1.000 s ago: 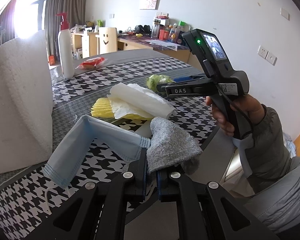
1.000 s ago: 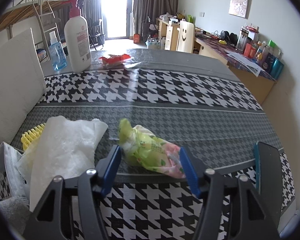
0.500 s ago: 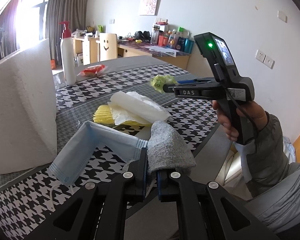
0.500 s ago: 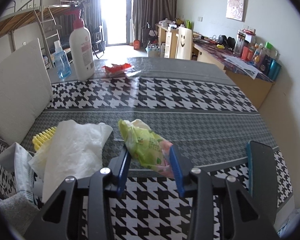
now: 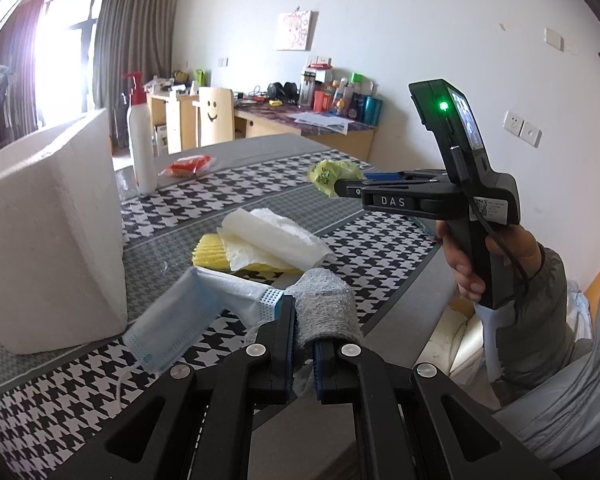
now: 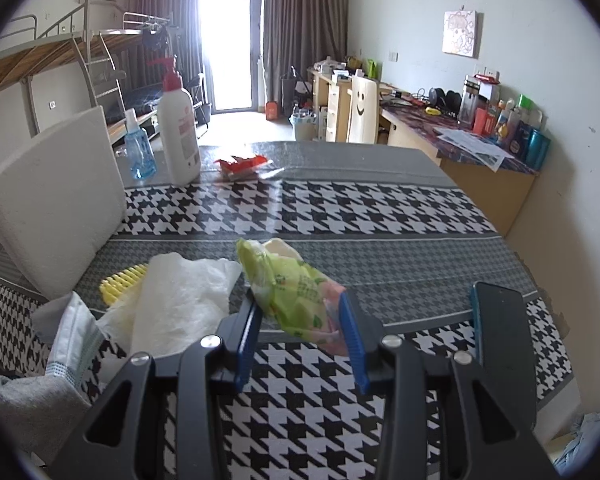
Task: Organize soft objects
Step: 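Lift the grey sock with the left tool while the right tool lifts the green bag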
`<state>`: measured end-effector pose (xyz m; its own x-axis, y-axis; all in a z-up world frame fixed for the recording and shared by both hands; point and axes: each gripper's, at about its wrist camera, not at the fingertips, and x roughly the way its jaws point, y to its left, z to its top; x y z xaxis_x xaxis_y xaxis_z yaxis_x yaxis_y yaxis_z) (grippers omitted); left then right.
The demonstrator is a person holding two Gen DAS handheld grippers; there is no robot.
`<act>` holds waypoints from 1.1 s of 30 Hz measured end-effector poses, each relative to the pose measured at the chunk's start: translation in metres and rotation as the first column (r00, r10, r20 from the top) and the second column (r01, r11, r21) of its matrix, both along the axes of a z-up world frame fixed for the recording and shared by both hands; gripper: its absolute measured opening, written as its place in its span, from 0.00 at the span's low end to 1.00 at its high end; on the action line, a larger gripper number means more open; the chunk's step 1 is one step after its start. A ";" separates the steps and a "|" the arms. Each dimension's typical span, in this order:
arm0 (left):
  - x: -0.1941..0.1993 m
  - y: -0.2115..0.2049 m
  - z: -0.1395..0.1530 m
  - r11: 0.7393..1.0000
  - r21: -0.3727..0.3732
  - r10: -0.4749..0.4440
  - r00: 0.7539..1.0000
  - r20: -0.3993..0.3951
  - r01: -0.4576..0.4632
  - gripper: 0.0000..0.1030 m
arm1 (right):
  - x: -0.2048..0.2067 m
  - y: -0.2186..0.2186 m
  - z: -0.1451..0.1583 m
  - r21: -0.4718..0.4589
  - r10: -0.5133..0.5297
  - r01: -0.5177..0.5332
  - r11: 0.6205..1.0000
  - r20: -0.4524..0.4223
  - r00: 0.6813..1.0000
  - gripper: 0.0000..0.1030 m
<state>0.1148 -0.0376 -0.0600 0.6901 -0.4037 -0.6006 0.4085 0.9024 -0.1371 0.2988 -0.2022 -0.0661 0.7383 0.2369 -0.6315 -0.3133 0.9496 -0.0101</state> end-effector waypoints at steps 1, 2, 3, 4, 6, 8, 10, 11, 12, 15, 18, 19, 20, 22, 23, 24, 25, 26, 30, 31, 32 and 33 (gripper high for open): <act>-0.001 0.000 0.002 1.000 0.000 0.003 1.000 0.006 -0.003 0.07 | -0.002 0.000 0.002 0.002 0.001 -0.001 1.000 0.006 1.000 0.43; -0.002 0.001 0.003 1.000 0.001 0.005 1.000 0.010 -0.005 0.07 | -0.004 0.000 0.003 0.004 0.001 -0.001 1.000 0.009 1.000 0.43; -0.002 0.002 0.005 1.000 -0.001 0.007 1.000 0.014 -0.007 0.07 | -0.006 0.000 0.004 0.006 0.002 -0.002 1.000 0.012 1.000 0.43; -0.003 0.003 0.007 1.000 -0.004 0.009 1.000 0.021 -0.009 0.07 | -0.006 -0.001 0.005 0.007 0.002 -0.002 1.000 0.013 1.000 0.43; -0.003 0.006 0.011 1.000 -0.009 0.018 0.999 0.029 -0.017 0.07 | -0.009 0.000 0.006 0.008 0.002 -0.003 1.000 0.018 1.000 0.43; -0.001 0.011 0.014 0.999 -0.015 0.032 0.999 0.032 -0.031 0.07 | -0.011 0.000 0.008 0.010 0.004 -0.004 1.000 0.022 1.000 0.43; -0.001 0.014 0.019 0.999 -0.019 0.048 0.998 0.047 -0.047 0.07 | -0.014 0.000 0.008 0.011 0.004 -0.005 1.000 0.027 1.000 0.43; -0.001 0.015 0.021 0.998 -0.021 0.053 0.997 0.053 -0.052 0.07 | -0.016 0.000 0.009 0.012 0.004 -0.005 1.000 0.030 1.000 0.43; -0.001 0.017 0.024 0.998 -0.025 0.061 0.996 0.059 -0.059 0.07 | -0.018 0.000 0.010 0.013 0.005 -0.005 1.000 0.034 0.999 0.43; -0.001 0.023 0.032 0.996 -0.041 0.080 0.994 0.071 -0.077 0.07 | -0.021 -0.001 0.012 0.015 0.005 -0.005 1.000 0.041 0.999 0.43; -0.002 0.027 0.040 0.994 -0.052 0.097 0.991 0.095 -0.092 0.07 | -0.024 -0.001 0.014 0.019 0.006 -0.006 1.000 0.046 0.999 0.43; -0.002 0.028 0.042 0.994 -0.058 0.099 0.990 0.099 -0.094 0.07 | -0.024 -0.001 0.014 0.019 0.006 -0.007 1.000 0.047 0.999 0.43; -0.002 0.029 0.044 0.993 -0.063 0.102 0.989 0.102 -0.096 0.07 | -0.026 -0.002 0.015 0.021 0.007 -0.008 1.000 0.050 0.999 0.43; -0.002 0.030 0.050 0.993 -0.064 0.109 0.987 0.116 -0.102 0.07 | -0.027 -0.002 0.016 0.025 0.008 -0.010 1.000 0.054 0.998 0.43; -0.003 0.030 0.052 0.992 -0.064 0.113 0.986 0.124 -0.105 0.07 | -0.028 -0.003 0.017 0.028 0.009 -0.010 1.000 0.056 0.998 0.43; -0.003 0.030 0.054 0.992 -0.063 0.115 0.985 0.129 -0.107 0.07 | -0.029 -0.002 0.017 0.029 0.009 -0.011 1.000 0.058 0.998 0.43; -0.003 0.031 0.057 0.992 -0.064 0.118 0.984 0.135 -0.111 0.07 | -0.030 -0.002 0.018 0.030 0.011 -0.012 0.999 0.060 0.998 0.43; -0.003 0.032 0.059 0.991 -0.066 0.122 0.983 0.138 -0.113 0.07 | -0.030 -0.001 0.019 0.031 0.012 -0.014 0.999 0.062 0.998 0.43; -0.002 0.034 0.067 0.990 -0.062 0.135 0.978 0.159 -0.127 0.07 | -0.033 -0.001 0.020 0.032 0.018 -0.020 0.999 0.070 0.997 0.43; 0.000 0.035 0.067 0.990 -0.063 0.137 0.978 0.160 -0.128 0.07 | -0.034 -0.001 0.021 0.035 0.019 -0.022 0.999 0.071 0.997 0.43; 0.001 0.035 0.068 0.989 -0.061 0.142 0.977 0.161 -0.133 0.07 | -0.035 -0.002 0.021 0.037 0.020 -0.022 0.999 0.073 0.997 0.43; 0.002 0.035 0.069 0.989 -0.060 0.144 0.976 0.162 -0.136 0.07 | -0.036 -0.002 0.022 0.040 0.019 -0.022 0.999 0.076 0.997 0.43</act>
<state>0.1164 -0.0028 0.0086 0.8301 -0.3221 -0.4553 0.2994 0.9461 -0.1234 0.2625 -0.2040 -0.0438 0.7779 0.2773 -0.5639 -0.3329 0.9429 0.0043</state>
